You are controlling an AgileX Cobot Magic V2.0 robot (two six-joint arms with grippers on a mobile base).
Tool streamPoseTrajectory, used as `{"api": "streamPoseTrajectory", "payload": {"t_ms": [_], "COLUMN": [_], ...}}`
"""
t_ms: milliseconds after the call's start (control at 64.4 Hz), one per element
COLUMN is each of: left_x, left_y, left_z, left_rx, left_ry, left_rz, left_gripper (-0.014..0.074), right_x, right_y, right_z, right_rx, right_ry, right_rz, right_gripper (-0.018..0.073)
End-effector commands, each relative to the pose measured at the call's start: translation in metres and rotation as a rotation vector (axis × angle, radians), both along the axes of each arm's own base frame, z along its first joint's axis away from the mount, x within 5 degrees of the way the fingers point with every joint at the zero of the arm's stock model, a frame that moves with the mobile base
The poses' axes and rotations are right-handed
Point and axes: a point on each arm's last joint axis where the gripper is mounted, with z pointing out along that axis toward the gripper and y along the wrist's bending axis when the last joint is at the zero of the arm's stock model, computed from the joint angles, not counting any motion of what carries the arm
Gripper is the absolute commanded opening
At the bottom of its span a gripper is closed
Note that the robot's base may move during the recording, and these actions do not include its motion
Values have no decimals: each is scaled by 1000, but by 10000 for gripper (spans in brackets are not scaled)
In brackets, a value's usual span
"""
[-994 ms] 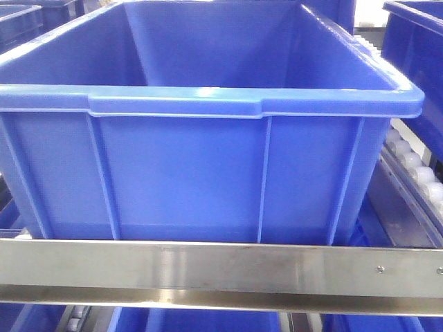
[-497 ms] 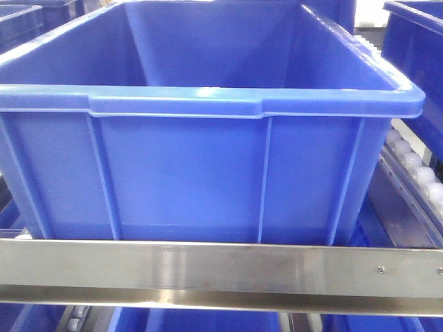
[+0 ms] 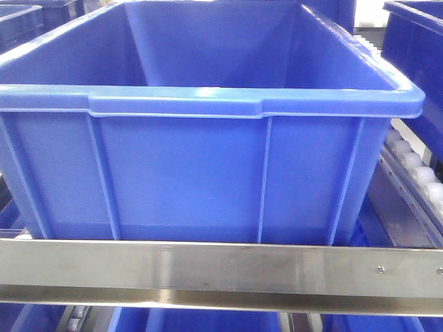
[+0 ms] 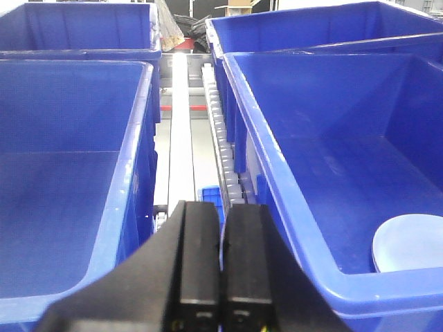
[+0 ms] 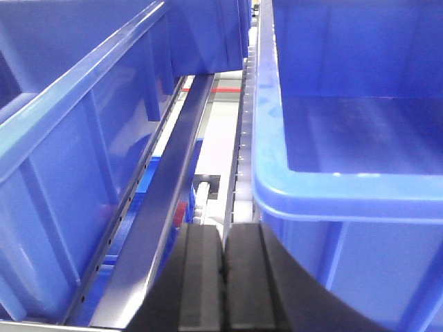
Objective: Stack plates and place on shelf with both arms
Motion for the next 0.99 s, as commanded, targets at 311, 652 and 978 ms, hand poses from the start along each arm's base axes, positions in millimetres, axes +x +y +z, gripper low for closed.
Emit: {"api": "streamPoseTrajectory", "payload": {"t_ms": [311,652,978], "left_x": [-1,-22,-33], "left_y": [4,14,15], "left_z": [13,-18,-55], "left_rx": [-29,-14,-43], "left_ry": [-154,-204,-196], "left_rz": [44,131,139], "left_gripper": [80,80,80], "right_x": [-2,-2,-2], "right_y": [-1,-1,-1], "right_z": [8,8,8], "right_rx": [-17,-17,-17], "right_ry": [-102,-102,-102], "right_rz": [-8,-8,-8], "right_gripper": [47,47,47]}}
